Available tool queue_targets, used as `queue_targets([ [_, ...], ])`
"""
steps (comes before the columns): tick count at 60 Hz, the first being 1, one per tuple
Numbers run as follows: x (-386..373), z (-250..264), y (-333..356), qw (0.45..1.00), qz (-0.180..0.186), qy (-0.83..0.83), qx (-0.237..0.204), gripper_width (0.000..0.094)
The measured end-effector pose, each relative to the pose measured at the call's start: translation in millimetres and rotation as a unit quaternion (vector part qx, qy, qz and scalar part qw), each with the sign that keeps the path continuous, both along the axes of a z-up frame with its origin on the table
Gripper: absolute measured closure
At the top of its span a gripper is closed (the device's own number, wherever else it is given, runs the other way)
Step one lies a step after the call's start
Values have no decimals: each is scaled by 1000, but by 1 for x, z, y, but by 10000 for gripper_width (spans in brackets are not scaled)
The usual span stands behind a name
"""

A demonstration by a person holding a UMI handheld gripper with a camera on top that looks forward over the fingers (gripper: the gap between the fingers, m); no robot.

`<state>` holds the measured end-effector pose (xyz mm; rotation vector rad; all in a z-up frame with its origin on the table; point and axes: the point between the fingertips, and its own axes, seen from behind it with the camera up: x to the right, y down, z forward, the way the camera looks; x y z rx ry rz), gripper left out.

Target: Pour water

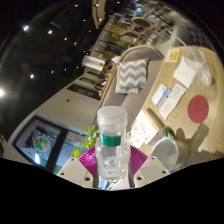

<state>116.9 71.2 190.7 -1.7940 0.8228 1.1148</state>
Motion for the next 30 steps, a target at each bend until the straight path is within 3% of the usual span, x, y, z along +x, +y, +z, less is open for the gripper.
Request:
queue_targets([
  [4, 32, 25, -13, 993, -3, -116, 23, 534],
  [12, 100, 9, 17, 943, -16, -328, 47, 531],
  [21, 168, -34, 27, 864, -12, -503, 27, 531],
  [30, 197, -90, 28, 832, 11, -555, 6, 530],
])
